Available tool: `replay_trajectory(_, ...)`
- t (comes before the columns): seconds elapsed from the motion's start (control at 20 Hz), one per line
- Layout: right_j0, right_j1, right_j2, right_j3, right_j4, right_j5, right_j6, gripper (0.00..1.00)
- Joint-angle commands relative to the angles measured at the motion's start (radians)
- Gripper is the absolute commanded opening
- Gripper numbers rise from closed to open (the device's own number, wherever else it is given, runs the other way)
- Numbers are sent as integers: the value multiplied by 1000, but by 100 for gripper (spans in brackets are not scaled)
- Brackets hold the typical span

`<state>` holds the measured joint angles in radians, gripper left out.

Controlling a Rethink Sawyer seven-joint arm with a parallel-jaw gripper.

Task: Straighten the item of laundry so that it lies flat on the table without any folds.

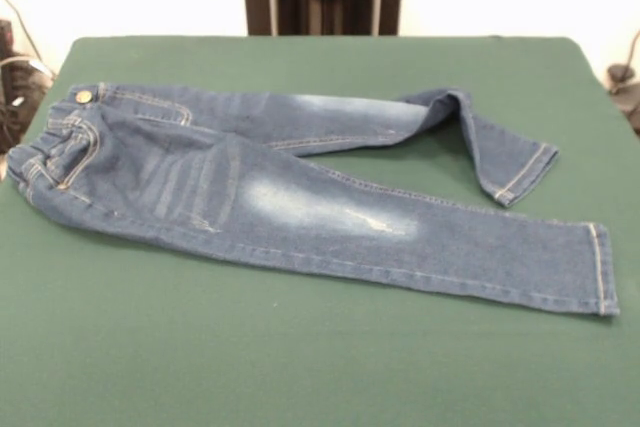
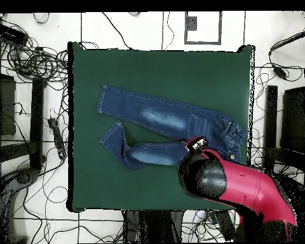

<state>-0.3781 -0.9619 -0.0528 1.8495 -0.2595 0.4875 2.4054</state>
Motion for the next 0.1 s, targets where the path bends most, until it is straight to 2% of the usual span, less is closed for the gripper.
replay_trajectory(0.05,-20,-7,117,32,-80,127,-221,100)
replay_trajectory(0.1,-25,-9,121,32,-86,132,-230,100)
